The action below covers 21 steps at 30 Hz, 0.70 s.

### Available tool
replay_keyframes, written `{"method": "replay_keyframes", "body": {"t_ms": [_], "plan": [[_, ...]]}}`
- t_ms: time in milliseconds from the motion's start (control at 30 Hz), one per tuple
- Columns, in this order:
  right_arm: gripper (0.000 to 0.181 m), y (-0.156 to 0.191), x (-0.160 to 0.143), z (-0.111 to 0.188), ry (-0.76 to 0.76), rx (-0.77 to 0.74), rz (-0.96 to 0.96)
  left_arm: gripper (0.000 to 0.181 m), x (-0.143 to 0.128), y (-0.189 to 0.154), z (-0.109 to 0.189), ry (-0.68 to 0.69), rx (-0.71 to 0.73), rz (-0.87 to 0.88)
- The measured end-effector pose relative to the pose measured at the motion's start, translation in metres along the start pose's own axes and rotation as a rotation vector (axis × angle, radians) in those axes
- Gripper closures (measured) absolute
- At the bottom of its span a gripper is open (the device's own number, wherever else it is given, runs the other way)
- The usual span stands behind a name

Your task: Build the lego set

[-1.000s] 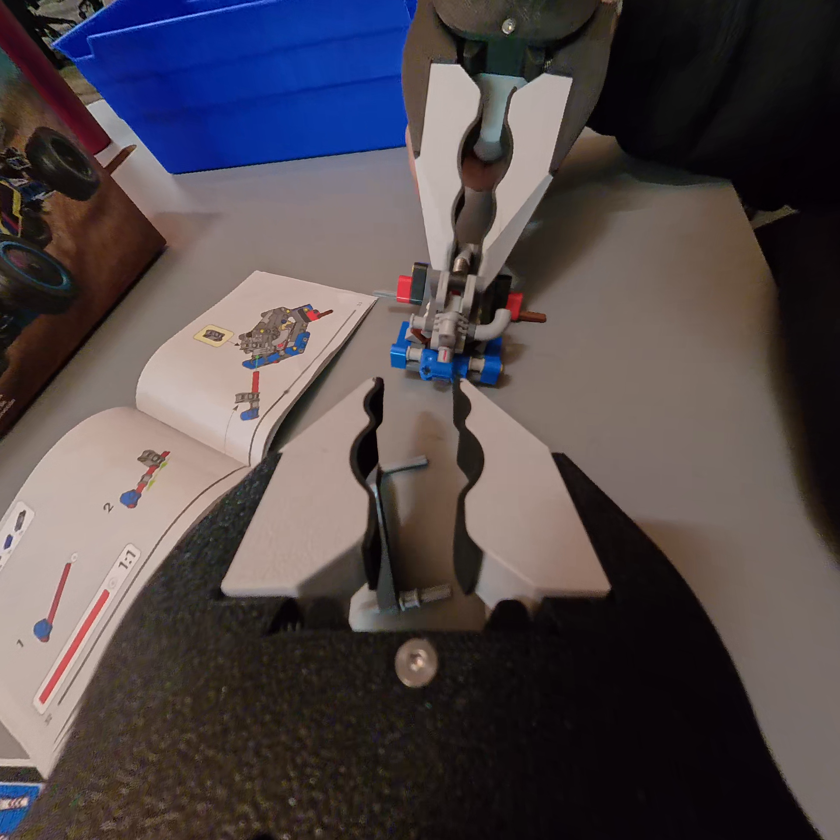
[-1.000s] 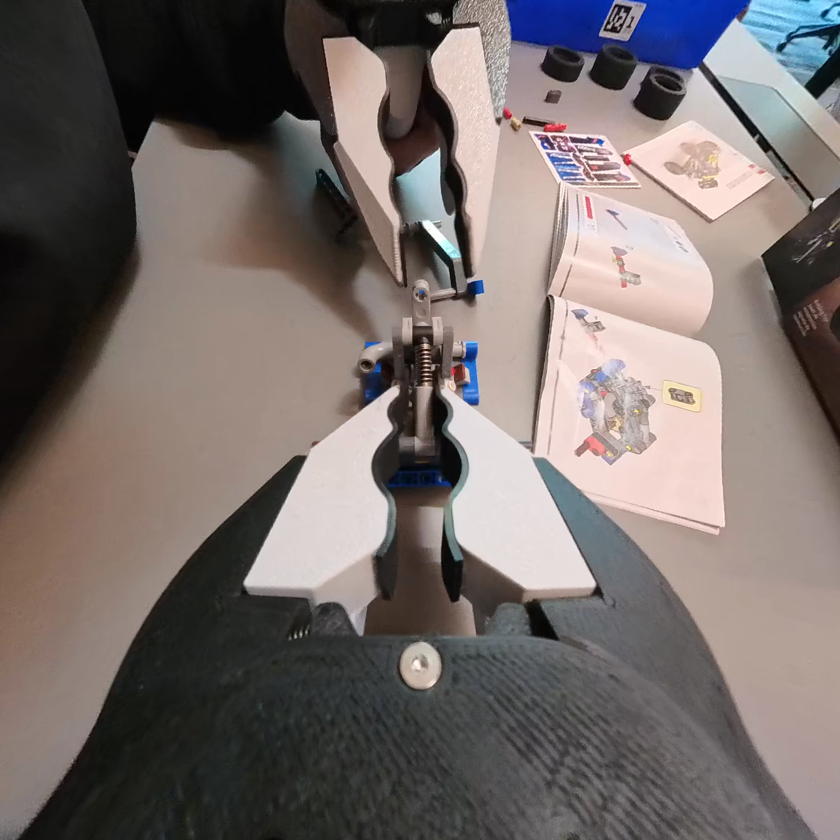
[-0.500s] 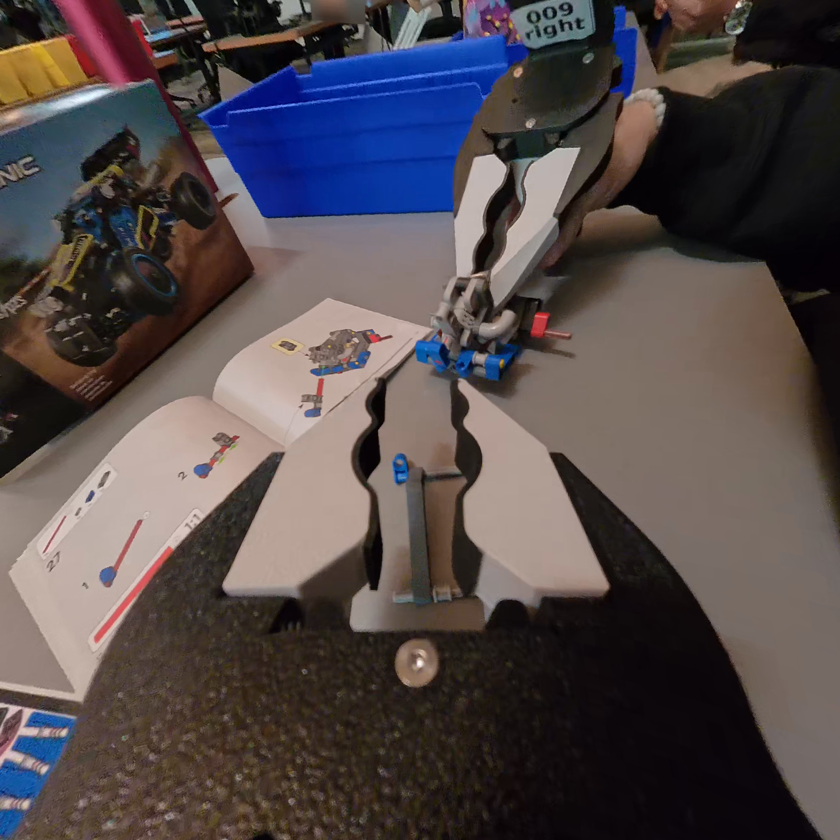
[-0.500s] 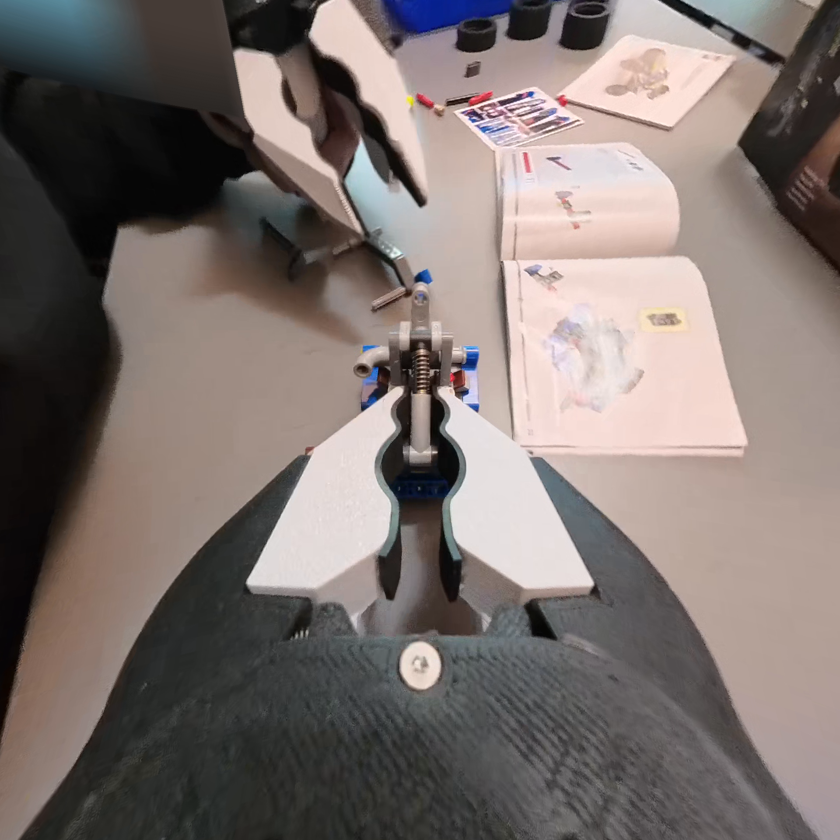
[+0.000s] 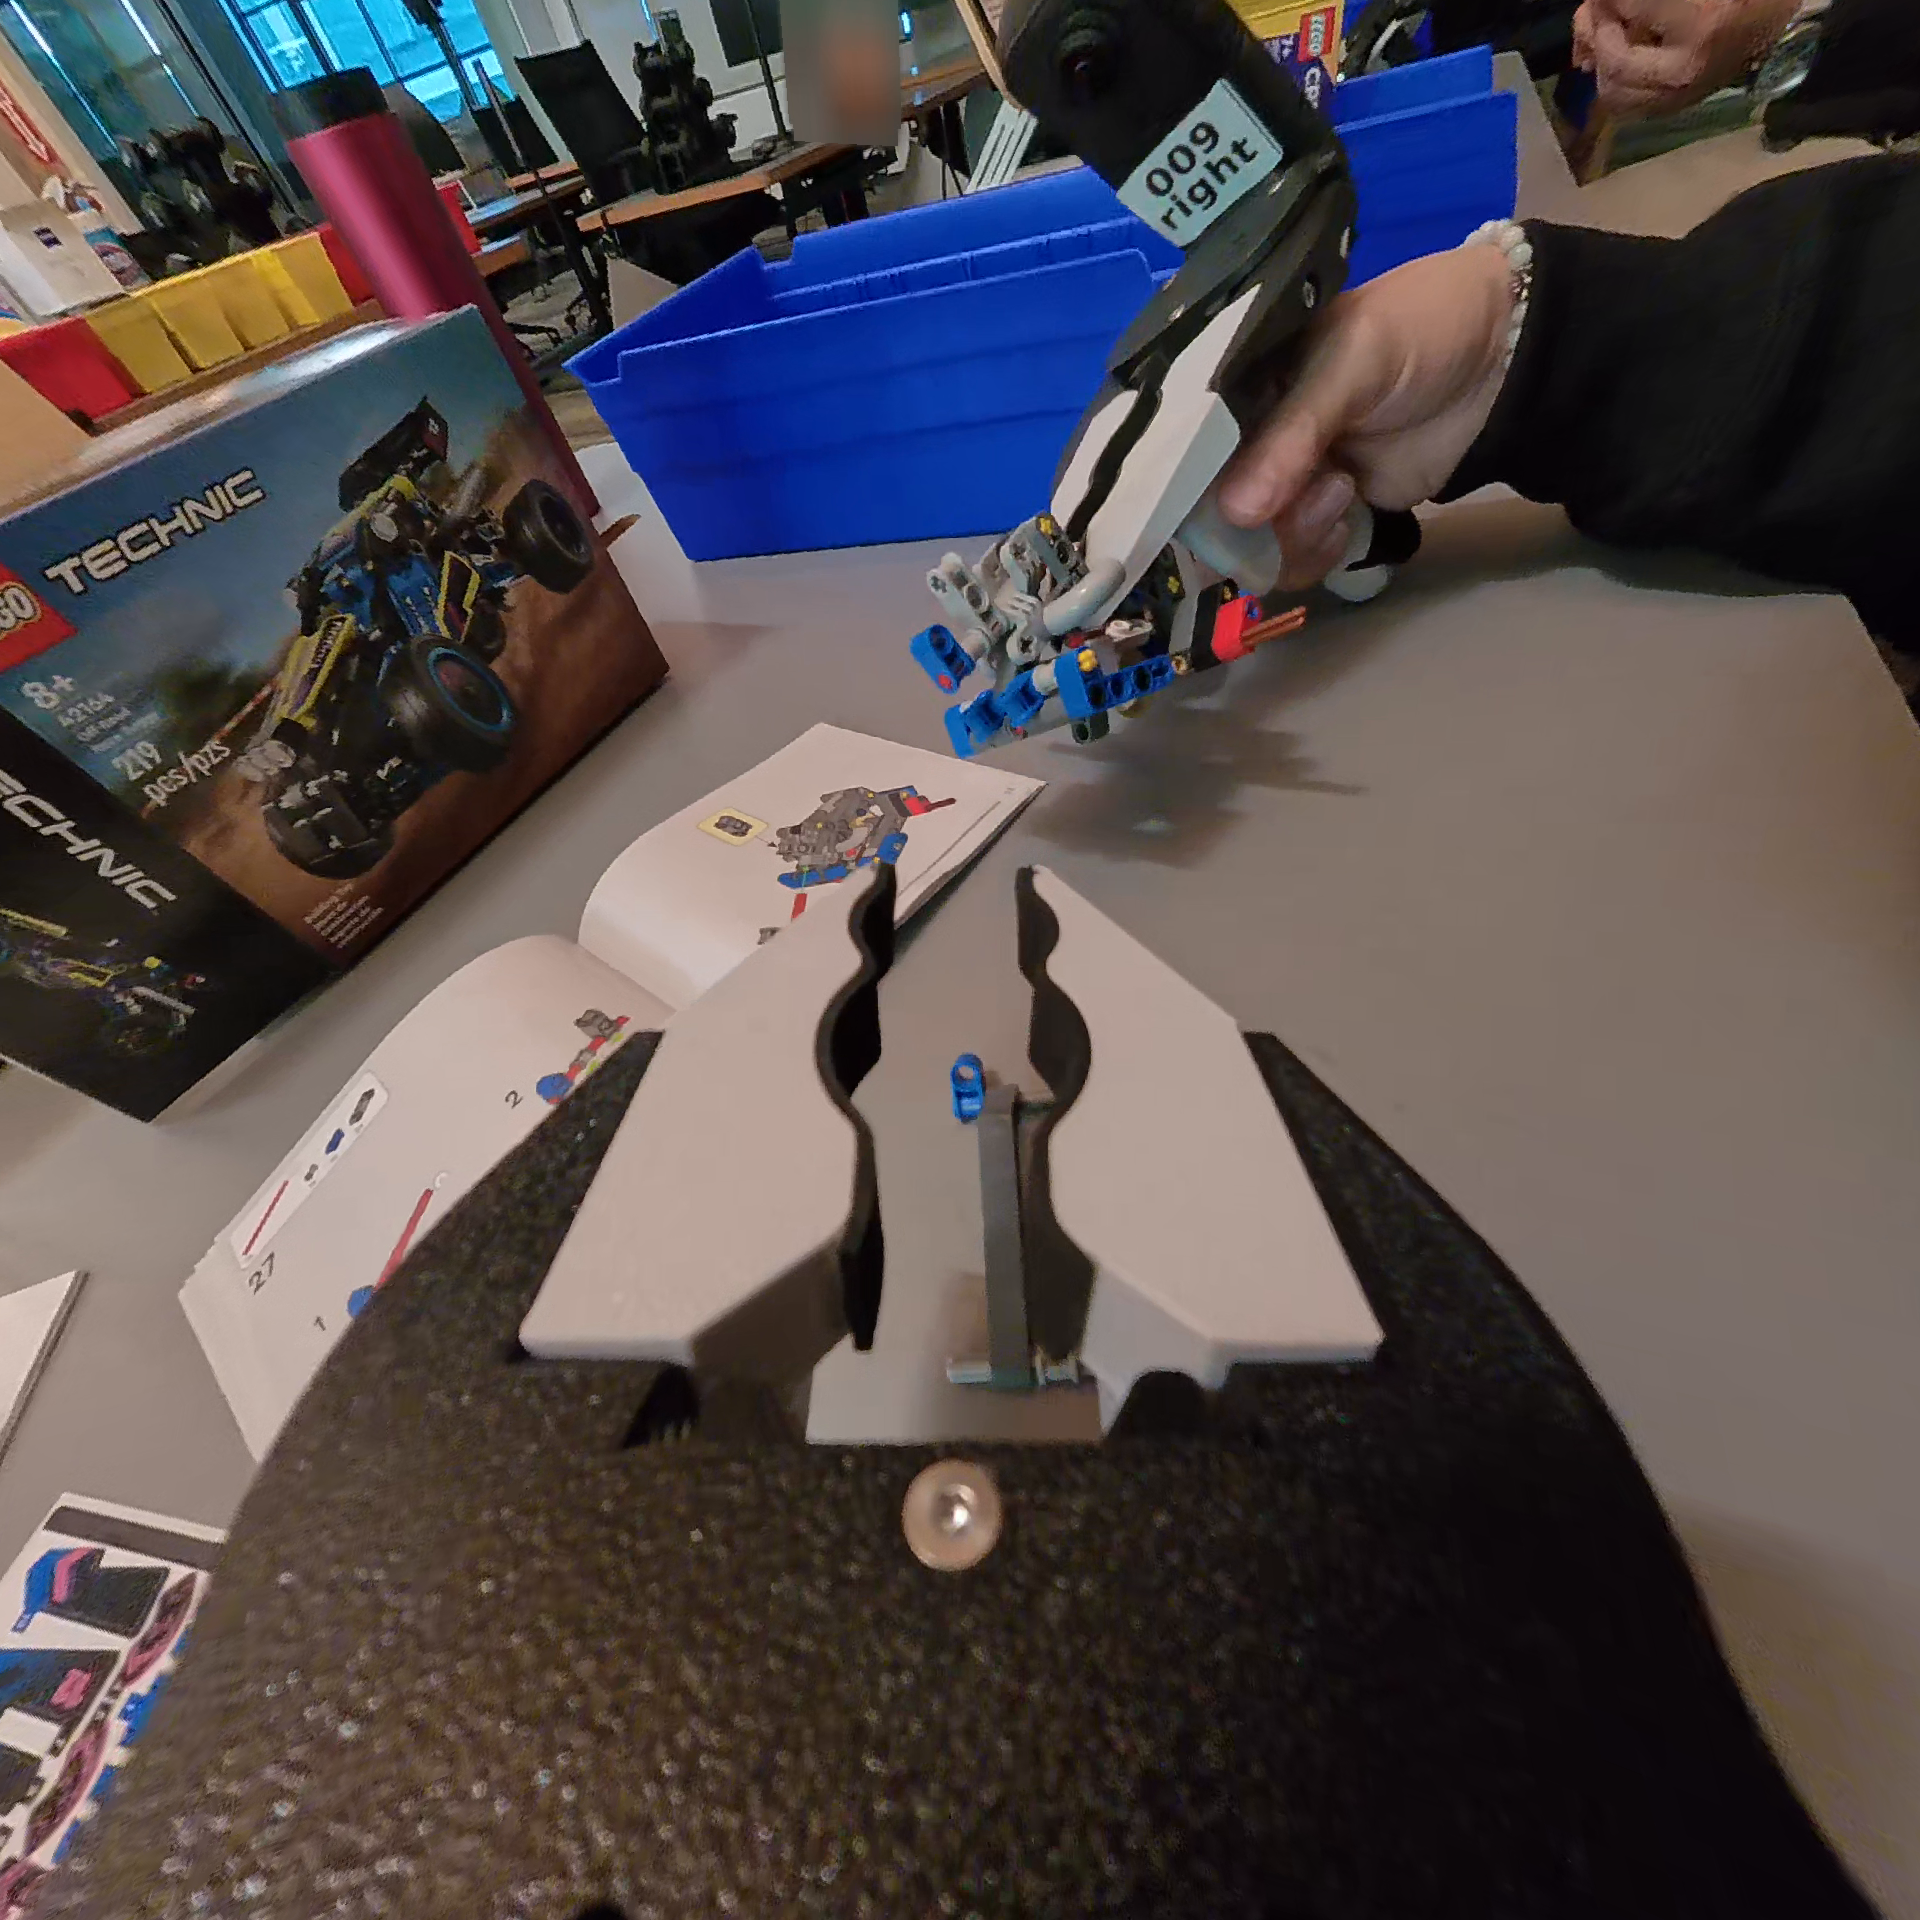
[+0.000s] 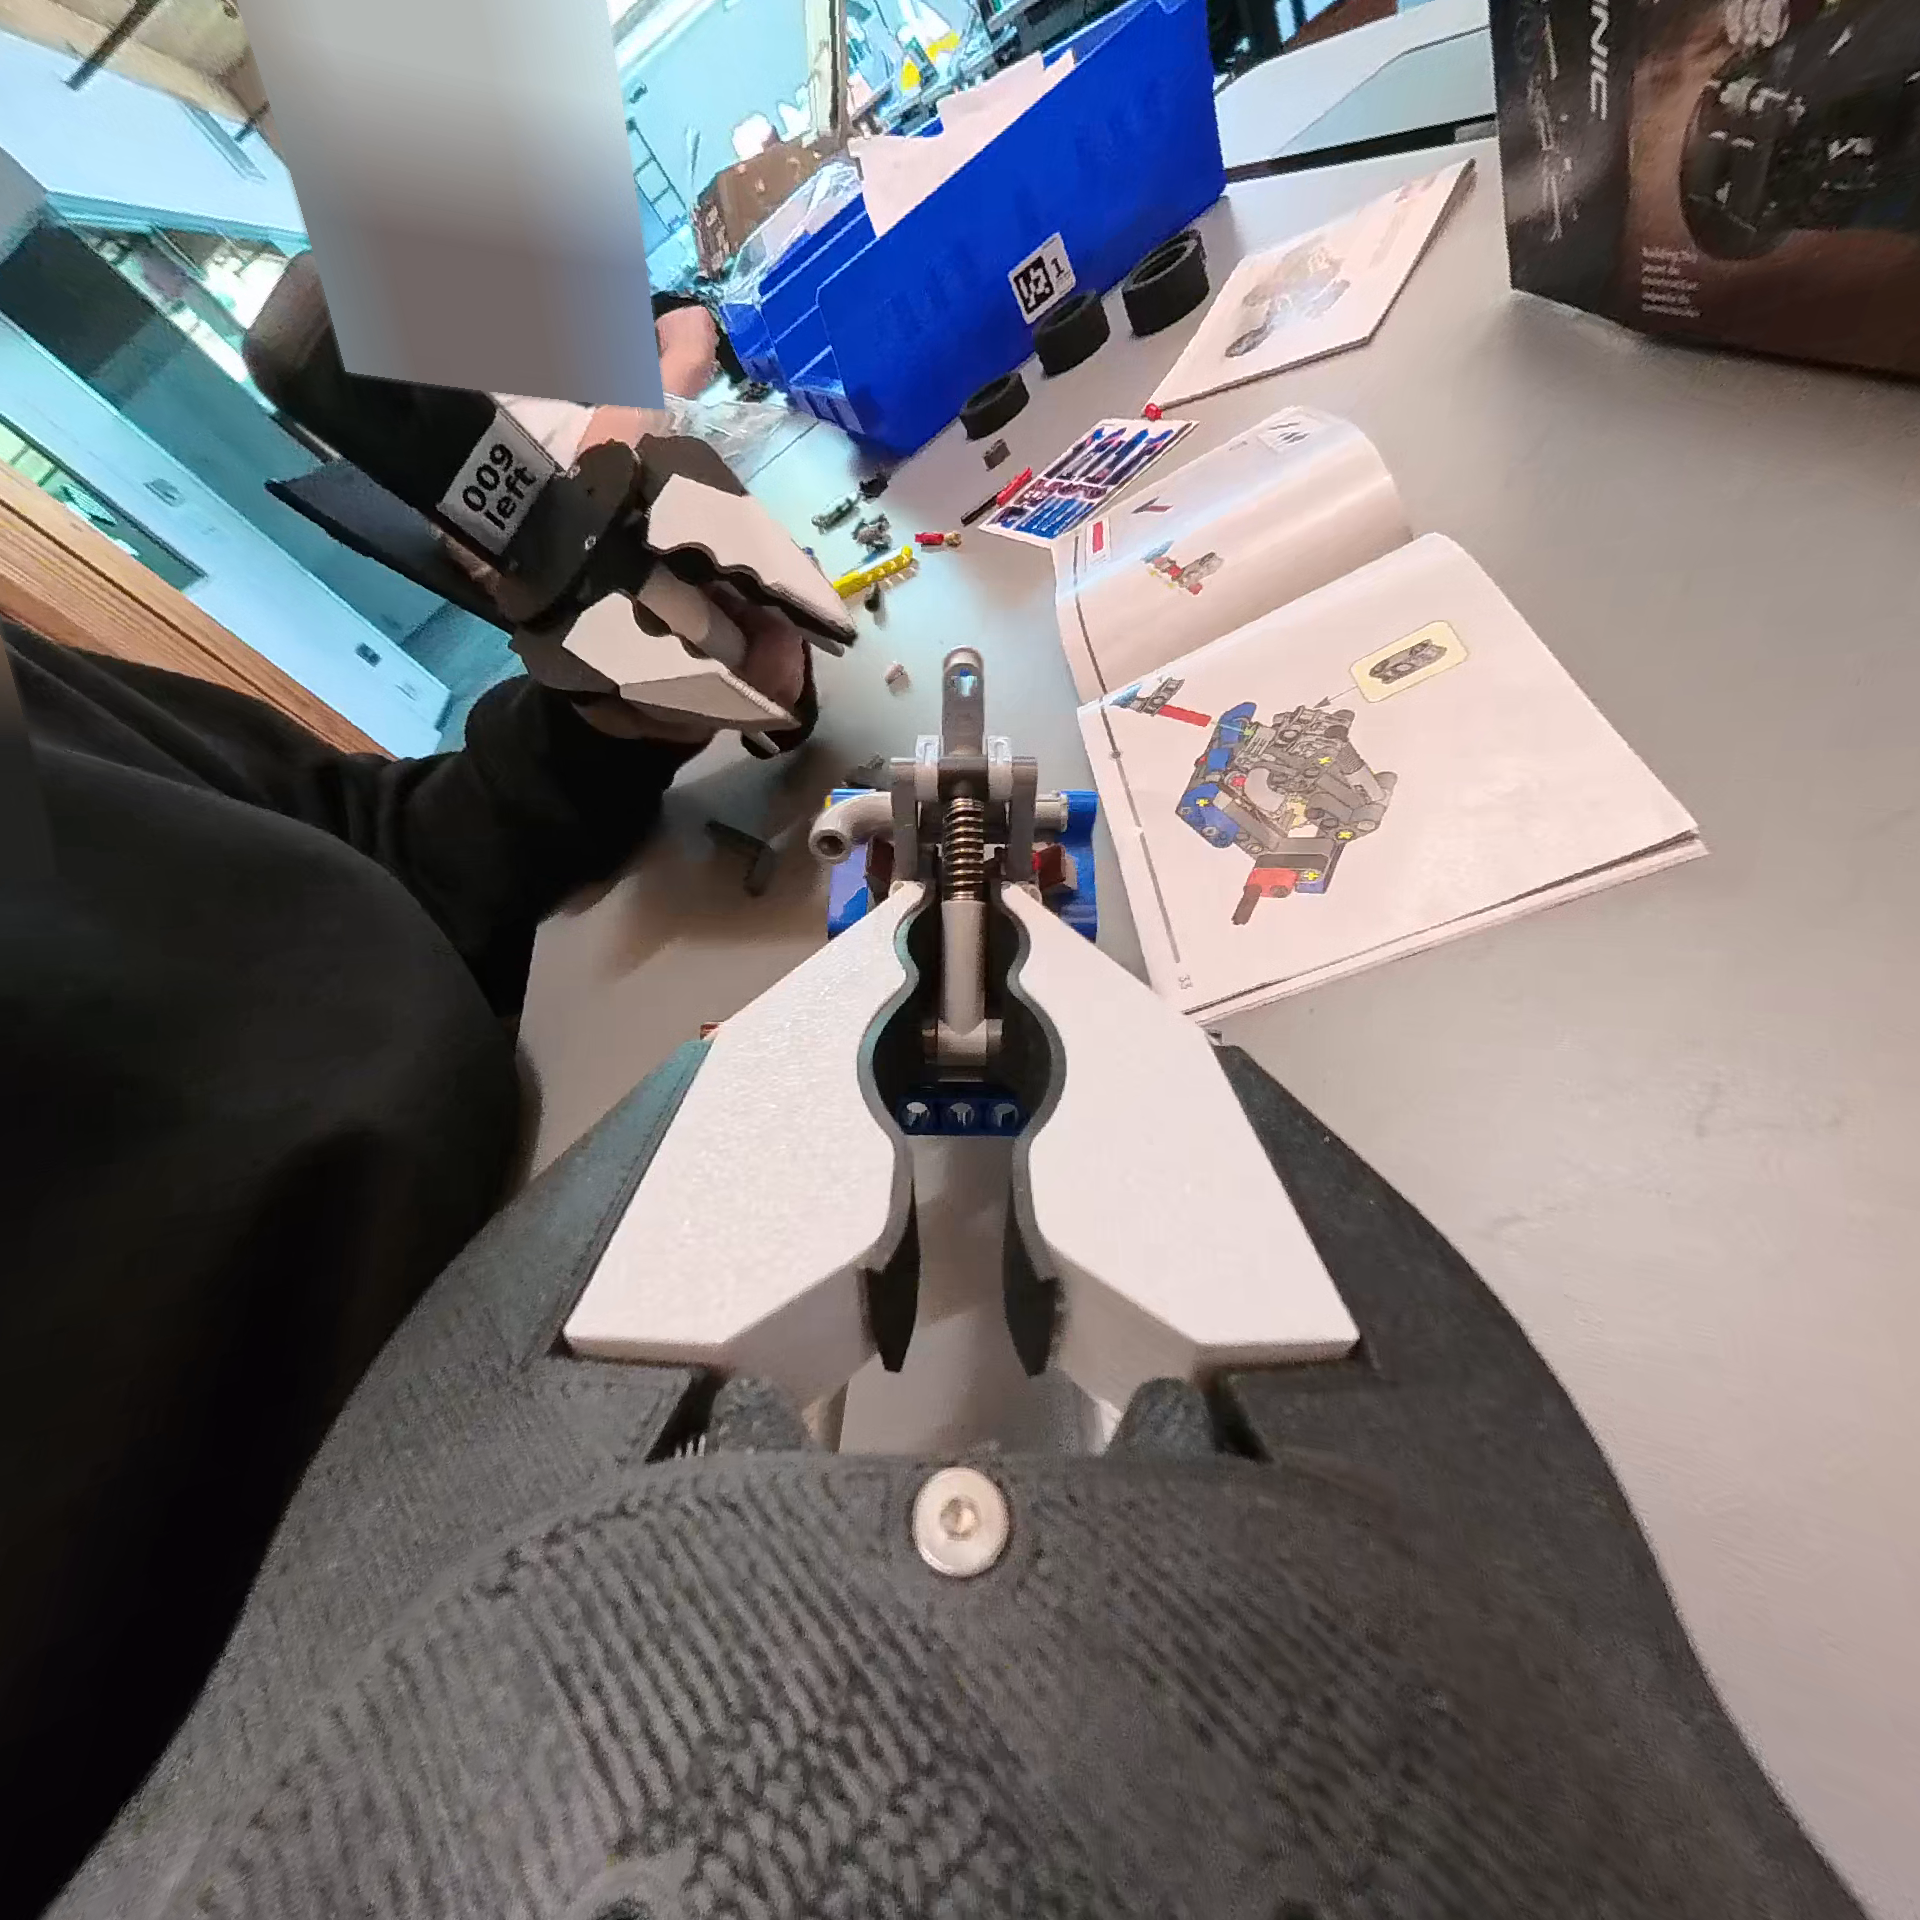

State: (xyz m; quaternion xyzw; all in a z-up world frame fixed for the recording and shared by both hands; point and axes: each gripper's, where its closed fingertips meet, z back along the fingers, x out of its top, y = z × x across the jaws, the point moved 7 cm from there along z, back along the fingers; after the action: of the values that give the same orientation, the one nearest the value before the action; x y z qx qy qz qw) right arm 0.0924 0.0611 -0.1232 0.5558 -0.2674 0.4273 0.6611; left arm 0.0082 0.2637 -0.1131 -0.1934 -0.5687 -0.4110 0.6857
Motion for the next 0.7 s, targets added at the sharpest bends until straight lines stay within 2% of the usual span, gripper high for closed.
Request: {"method": "replay_keyframes", "body": {"t_ms": [700], "plan": [[0.176,-0.0047,-0.0029,-0.0035,0.016,0.038,-0.102,0.162,-0.0016,0.0007,0.0008,0.009,0.007,-0.007]]}}
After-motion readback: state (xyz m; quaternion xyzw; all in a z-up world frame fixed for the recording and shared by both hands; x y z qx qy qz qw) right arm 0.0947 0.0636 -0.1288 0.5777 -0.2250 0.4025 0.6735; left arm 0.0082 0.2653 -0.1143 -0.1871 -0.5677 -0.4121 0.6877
